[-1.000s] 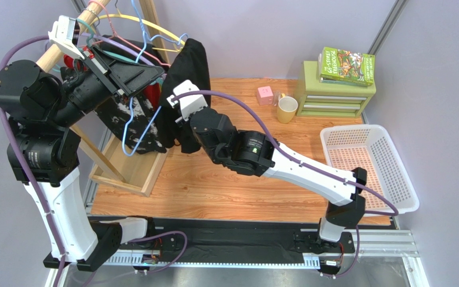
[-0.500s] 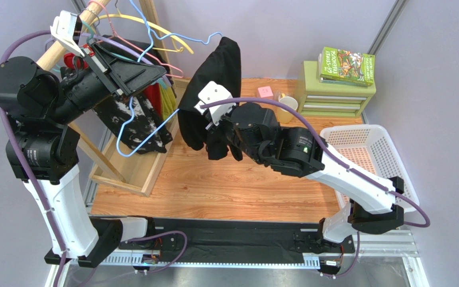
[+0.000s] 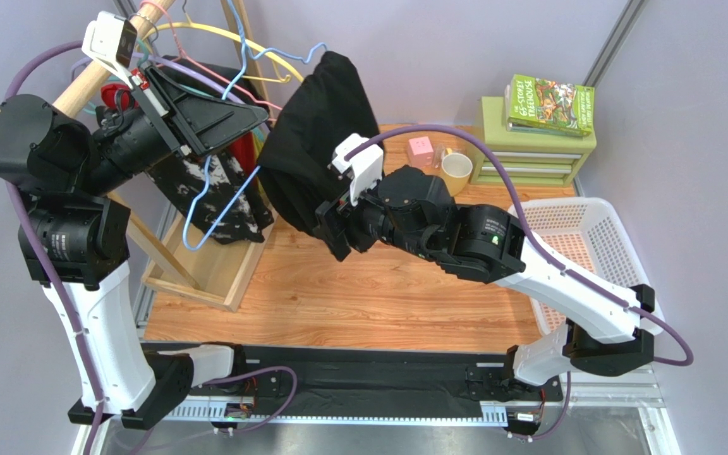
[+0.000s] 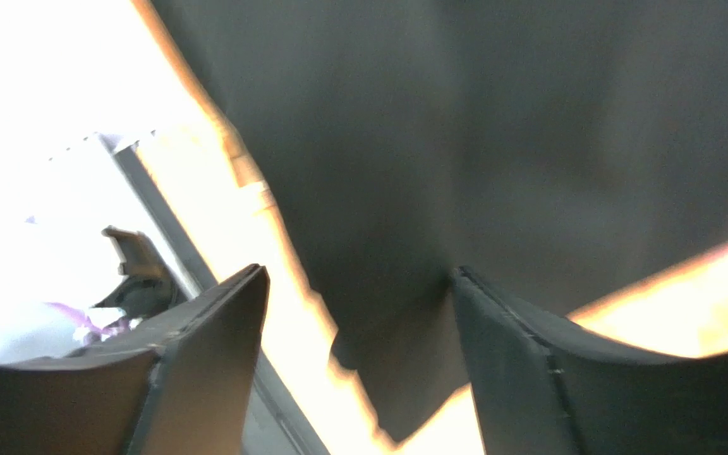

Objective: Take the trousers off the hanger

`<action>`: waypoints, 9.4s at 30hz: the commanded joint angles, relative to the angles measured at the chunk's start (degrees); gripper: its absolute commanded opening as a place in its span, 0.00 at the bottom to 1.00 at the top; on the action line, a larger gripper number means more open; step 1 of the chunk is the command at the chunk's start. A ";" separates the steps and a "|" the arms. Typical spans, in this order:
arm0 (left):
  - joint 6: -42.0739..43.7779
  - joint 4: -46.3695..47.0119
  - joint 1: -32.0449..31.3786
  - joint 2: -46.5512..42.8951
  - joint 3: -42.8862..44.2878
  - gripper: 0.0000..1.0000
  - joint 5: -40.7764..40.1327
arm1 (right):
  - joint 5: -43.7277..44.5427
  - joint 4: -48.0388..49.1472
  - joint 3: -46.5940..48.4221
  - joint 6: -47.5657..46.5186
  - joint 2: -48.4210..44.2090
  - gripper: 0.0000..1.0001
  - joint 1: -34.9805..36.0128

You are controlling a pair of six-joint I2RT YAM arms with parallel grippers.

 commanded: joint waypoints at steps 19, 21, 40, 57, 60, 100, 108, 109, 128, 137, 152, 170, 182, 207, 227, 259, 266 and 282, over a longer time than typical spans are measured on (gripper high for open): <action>-4.41 28.67 0.16 -14.06 -22.45 0.00 17.85 | -11.49 -14.78 12.62 3.92 -5.72 0.92 -20.47; -5.46 29.10 0.16 -15.20 -23.51 0.00 19.95 | -13.24 -14.61 14.29 0.23 -5.63 0.92 -20.47; -7.40 29.02 -6.34 -24.52 -36.78 0.00 26.20 | -58.84 -8.66 21.24 3.87 -1.25 0.92 -20.65; -6.52 29.19 -18.03 -21.54 -34.59 0.00 27.08 | -74.77 2.88 13.95 19.45 1.40 0.63 -16.07; -6.43 28.93 -19.08 -21.45 -34.85 0.00 27.00 | -76.09 3.59 14.39 21.22 1.22 0.61 -15.99; 34.26 -20.65 -22.78 -4.66 0.48 0.99 -27.81 | -31.83 0.26 -8.55 33.09 -23.90 0.00 -12.38; 31.35 -13.96 -29.85 -3.35 -5.67 0.77 -21.31 | 2.46 -6.34 -8.56 36.33 -26.12 0.00 -12.38; 33.88 -13.96 -32.51 -3.17 -6.20 0.77 -23.43 | 4.13 -6.43 -7.33 36.60 -24.98 0.00 -12.47; 33.32 -0.89 -55.76 0.35 -13.84 0.68 -34.29 | 15.04 -4.32 0.60 30.61 -17.23 0.00 -12.47; 25.92 9.93 -54.94 6.06 -17.01 0.73 -24.59 | 17.07 -1.16 -0.73 38.97 -16.62 0.00 -12.38; 23.89 10.04 -54.86 10.63 -16.58 0.54 -23.81 | 14.79 2.97 -1.96 45.13 -16.35 0.00 -12.30; 24.95 6.86 -53.89 7.73 -20.00 0.60 -29.08 | 12.59 4.73 -2.93 45.92 -17.94 0.00 -12.30; 23.98 6.25 -53.36 9.05 -20.00 0.53 -28.90 | 12.06 5.52 -3.10 46.36 -18.82 0.00 -12.47; 15.91 19.69 -51.08 8.78 -25.45 0.37 -15.56 | 8.02 11.06 -6.53 45.13 -19.17 0.00 -12.38; 10.27 15.32 -44.75 6.41 -20.62 0.00 -18.00 | 7.13 2.72 -8.55 39.51 -24.00 0.61 -12.30; -1.59 16.97 -29.28 14.50 -0.14 0.00 -12.38 | 7.98 19.23 -27.18 -9.72 -24.44 0.88 -1.40; -2.65 18.29 -28.67 15.11 -0.22 0.00 -9.92 | 16.36 21.34 -28.85 -14.27 -23.65 0.79 -1.48; -4.59 21.02 -26.56 15.81 0.30 0.00 -6.84 | 5.73 18.81 -29.82 -13.41 -25.66 0.88 -1.40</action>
